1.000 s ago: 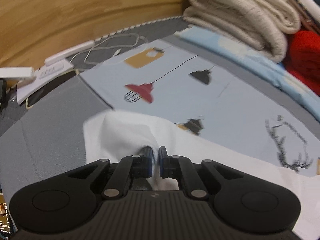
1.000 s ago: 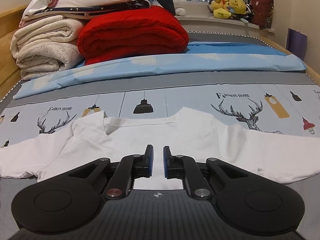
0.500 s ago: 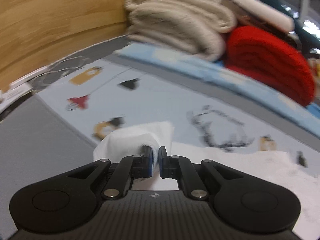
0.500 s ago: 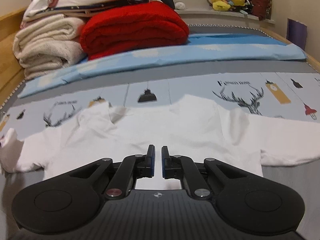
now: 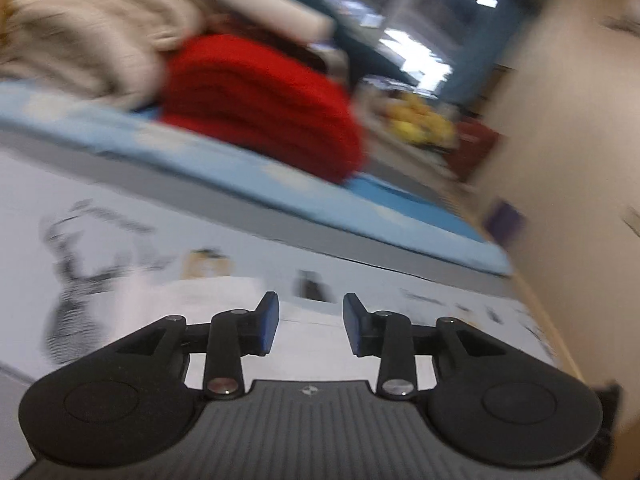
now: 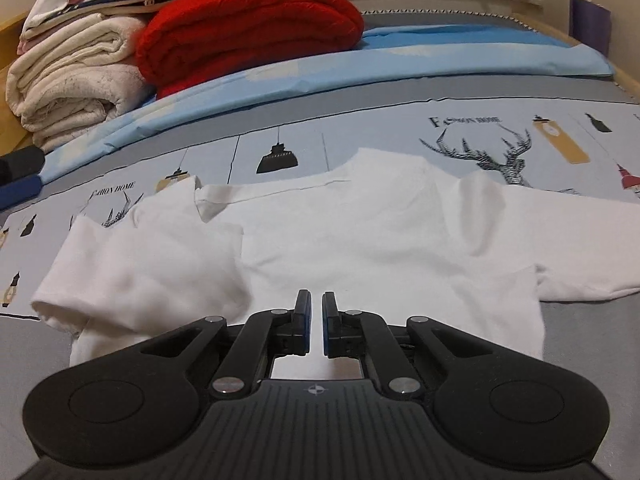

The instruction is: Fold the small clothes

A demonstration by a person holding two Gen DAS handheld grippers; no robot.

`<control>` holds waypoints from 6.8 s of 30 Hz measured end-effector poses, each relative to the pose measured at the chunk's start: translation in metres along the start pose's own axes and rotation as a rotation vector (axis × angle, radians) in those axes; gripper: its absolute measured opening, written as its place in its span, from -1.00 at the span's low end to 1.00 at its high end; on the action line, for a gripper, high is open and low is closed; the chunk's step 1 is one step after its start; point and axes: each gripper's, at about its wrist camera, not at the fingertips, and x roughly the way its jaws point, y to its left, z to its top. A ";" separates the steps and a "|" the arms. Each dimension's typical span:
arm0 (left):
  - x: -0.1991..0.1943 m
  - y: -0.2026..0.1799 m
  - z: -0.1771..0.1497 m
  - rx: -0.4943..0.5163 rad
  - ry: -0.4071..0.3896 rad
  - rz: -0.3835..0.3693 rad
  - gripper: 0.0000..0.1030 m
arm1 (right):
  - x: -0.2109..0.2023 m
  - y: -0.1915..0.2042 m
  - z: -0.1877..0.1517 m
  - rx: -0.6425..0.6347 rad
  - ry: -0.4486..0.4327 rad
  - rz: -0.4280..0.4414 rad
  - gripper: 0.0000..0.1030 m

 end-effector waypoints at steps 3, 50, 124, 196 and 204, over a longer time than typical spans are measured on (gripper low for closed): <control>0.014 0.029 0.002 -0.031 0.046 0.225 -0.25 | 0.007 0.003 0.003 0.004 0.011 0.014 -0.90; 0.034 0.091 0.003 -0.218 0.204 0.415 -0.25 | 0.051 0.129 -0.012 -0.380 -0.095 0.175 -0.80; 0.094 0.039 -0.060 0.127 0.528 0.325 -0.14 | 0.029 -0.170 0.036 0.529 -0.135 -0.132 -0.10; 0.113 0.037 -0.066 -0.075 0.525 0.140 -0.91 | -0.013 -0.045 0.015 0.333 -0.010 0.048 -0.28; 0.050 0.036 -0.014 -0.023 0.207 0.423 -0.95 | -0.011 -0.078 0.020 0.423 -0.031 -0.013 -0.28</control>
